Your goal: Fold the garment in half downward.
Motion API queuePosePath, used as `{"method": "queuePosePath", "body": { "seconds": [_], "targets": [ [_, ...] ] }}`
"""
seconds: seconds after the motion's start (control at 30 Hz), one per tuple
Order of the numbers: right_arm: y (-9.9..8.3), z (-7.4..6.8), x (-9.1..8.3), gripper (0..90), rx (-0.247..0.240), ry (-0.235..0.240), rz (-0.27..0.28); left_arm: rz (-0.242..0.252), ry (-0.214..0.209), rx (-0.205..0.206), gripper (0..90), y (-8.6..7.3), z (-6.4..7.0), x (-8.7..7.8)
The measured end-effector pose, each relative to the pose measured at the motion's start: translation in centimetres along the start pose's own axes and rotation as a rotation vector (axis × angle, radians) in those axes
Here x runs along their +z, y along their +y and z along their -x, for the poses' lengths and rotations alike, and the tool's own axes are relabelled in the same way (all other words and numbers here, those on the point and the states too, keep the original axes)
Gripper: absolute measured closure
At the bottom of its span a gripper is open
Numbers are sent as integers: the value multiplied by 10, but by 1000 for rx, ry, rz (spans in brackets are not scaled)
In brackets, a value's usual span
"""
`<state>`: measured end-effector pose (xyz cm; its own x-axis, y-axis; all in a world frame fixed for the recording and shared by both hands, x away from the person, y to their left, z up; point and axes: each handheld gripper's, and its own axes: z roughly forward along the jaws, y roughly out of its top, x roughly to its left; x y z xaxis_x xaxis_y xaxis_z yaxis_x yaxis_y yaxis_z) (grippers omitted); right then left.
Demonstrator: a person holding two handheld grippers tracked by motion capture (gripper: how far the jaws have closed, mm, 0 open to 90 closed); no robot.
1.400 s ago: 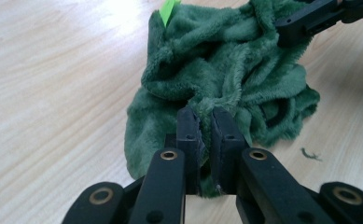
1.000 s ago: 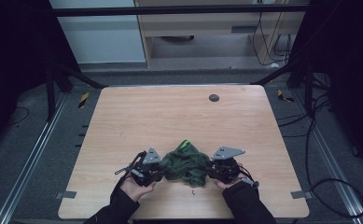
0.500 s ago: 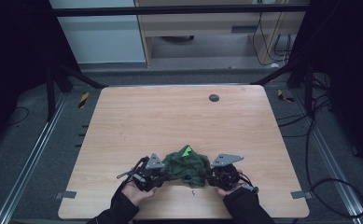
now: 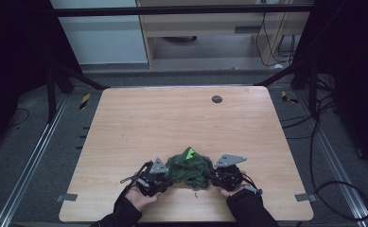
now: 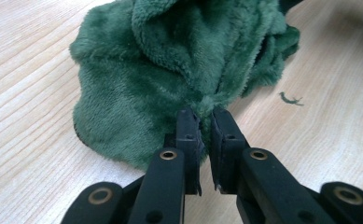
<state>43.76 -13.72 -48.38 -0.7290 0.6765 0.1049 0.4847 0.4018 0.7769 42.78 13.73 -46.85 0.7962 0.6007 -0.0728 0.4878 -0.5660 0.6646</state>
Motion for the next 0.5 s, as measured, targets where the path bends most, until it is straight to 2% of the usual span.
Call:
{"method": "queuePosePath", "body": {
  "seconds": [0.1, 0.2, 0.3, 0.5],
  "targets": [
    [-1, -1, -1, 765, 1, 11, 0, 6, 15, -5, 813, -1, -1, 0],
    [-1, -1, -3, 721, 8, 12, 0, 31, 29, -23, 756, 0, -3, -3],
    [2, -1, -8, 666, 11, 22, 19, 58, 37, -25, 670, 3, -5, -12],
    [8, -4, -17, 616, 2, 30, 47, 129, 54, -48, 626, 11, -13, -34]
  ]
}}
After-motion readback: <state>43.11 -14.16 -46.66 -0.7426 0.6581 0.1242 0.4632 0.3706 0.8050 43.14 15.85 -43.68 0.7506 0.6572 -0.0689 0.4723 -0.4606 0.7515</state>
